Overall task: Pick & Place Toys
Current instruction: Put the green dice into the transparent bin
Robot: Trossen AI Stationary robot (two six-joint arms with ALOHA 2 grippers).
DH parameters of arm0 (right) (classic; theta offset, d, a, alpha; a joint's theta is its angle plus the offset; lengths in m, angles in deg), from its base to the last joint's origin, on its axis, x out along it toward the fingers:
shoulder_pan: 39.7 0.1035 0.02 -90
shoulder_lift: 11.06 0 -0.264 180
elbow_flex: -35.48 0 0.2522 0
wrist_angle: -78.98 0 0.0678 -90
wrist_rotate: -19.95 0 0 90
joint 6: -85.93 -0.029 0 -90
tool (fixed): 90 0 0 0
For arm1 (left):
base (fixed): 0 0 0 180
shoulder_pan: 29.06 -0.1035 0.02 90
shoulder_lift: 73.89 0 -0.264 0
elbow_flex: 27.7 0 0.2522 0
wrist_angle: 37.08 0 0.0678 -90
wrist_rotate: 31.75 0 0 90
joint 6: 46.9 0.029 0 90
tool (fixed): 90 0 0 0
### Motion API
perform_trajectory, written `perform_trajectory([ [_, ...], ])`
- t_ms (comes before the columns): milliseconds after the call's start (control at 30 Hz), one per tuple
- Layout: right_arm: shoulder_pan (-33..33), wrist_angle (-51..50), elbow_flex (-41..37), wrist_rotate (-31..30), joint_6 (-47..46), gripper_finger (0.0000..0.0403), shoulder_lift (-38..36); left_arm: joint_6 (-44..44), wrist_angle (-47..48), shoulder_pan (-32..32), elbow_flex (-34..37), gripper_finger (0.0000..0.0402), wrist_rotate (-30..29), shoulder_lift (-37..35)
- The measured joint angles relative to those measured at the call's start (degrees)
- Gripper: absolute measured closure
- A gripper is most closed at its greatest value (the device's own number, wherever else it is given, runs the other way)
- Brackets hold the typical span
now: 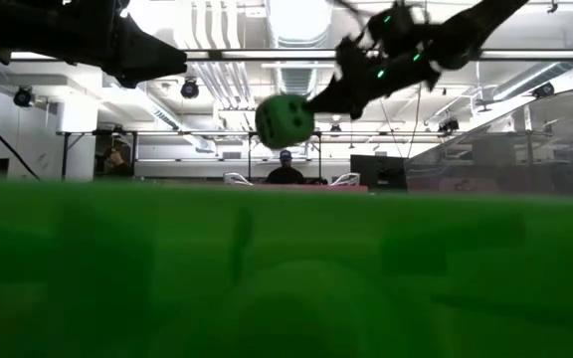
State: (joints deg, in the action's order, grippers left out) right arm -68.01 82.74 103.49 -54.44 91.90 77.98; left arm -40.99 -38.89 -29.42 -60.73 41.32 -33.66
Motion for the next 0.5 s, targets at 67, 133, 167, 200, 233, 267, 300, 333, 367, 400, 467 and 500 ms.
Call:
perform_trajectory([
  [67, -2.1, -0.1, 3.3, 1.1, 0.1, 0.0367, 3.9, -0.1, 0.0, 0.0, 0.0, 0.0197, 0.0, 0.0],
  [133, -3.6, -1.0, 6.6, 2.0, 0.3, 0.0367, 7.8, -0.3, 0.0, 0.0, 0.0, 0.0198, 0.0, 0.0],
  [167, -4.2, -1.8, 8.4, 2.1, 0.4, 0.0367, 9.7, -0.4, 0.0, 0.0, 0.0, 0.0198, 0.0, 0.0],
  [200, -4.6, -2.9, 10.3, 2.1, 0.6, 0.0367, 11.4, -0.4, 0.0, 0.0, 0.0, 0.0198, 0.0, 0.0],
  [233, -5.0, -4.4, 12.4, 2.1, 1.0, 0.0367, 13.3, -0.4, 0.0, 0.0, 0.0, 0.0198, 0.0, 0.0],
  [267, -5.2, -6.2, 14.5, 2.1, 1.5, 0.0367, 15.0, -0.4, 0.0, 0.0, 0.0, 0.0198, 0.0, 0.0],
  [300, -5.4, -8.0, 16.6, 2.1, 1.8, 0.0367, 16.7, -0.4, 0.0, 0.0, 0.0, 0.0198, 0.0, 0.0],
  [333, -5.6, -10.1, 18.7, 2.1, 2.0, 0.0367, 18.2, -0.4, 0.0, 0.0, 0.0, 0.0198, 0.0, 0.0],
  [367, -5.8, -12.0, 20.7, 2.1, 2.0, 0.0367, 19.7, -0.4, 0.0, 0.0, 0.0, 0.0198, 0.0, 0.0],
  [400, -5.9, -14.0, 22.7, 2.1, 2.0, 0.0367, 21.1, -0.4, 0.0, 0.0, 0.0, 0.0198, 0.0, 0.0],
  [467, -5.9, -17.8, 26.3, 2.1, 2.3, 0.0367, 23.6, -0.4, 0.0, 0.0, 0.0, 0.0198, 0.0, 0.0],
  [500, -5.9, -19.2, 27.8, 2.1, 2.5, 0.0367, 24.5, -0.4, 0.1, 0.0, 0.1, 0.0198, 0.0, 0.0],
])
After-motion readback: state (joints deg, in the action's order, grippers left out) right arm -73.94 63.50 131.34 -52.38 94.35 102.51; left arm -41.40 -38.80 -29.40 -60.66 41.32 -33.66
